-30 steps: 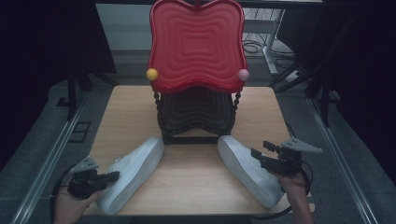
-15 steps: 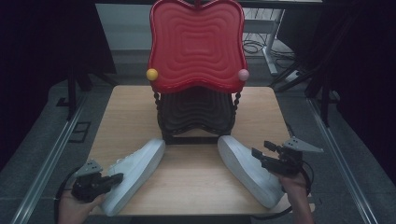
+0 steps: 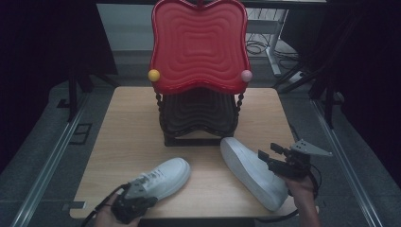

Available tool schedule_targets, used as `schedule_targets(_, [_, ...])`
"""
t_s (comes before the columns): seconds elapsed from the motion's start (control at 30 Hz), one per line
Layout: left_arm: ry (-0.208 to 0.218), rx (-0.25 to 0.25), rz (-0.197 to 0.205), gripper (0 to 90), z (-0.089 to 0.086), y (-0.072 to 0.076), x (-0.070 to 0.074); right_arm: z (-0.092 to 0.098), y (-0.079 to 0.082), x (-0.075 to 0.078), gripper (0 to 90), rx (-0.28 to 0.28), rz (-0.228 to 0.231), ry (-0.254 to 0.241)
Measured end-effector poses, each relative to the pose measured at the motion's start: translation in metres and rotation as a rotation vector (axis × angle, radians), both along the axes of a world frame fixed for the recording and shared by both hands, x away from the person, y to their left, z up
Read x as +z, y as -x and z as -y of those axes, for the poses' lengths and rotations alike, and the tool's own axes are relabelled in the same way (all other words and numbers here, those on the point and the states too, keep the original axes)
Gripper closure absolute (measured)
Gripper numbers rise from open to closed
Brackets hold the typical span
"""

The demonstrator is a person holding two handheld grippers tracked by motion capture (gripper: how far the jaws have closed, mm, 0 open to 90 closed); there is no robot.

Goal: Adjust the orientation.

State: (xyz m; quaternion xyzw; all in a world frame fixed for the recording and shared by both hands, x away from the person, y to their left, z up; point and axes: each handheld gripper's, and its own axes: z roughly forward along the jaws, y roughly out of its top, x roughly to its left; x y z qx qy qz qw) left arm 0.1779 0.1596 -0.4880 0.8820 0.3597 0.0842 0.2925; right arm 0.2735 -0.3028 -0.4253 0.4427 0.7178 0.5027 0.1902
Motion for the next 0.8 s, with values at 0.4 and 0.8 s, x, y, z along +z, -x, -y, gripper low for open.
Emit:
schedule_targets(0.4, [0.204, 0.013, 0.016, 85.6, -0.023, 0.006, 0.025, 0.001, 0.0, -0.001, 35.1, -0.011, -0.004, -0.003])
schedule_targets(0.8, [0.267, 0.071, 0.094, 60.6, -0.055, -0.005, 0.057, 0.008, -0.005, -0.002, 35.1, -0.034, -0.004, -0.012])
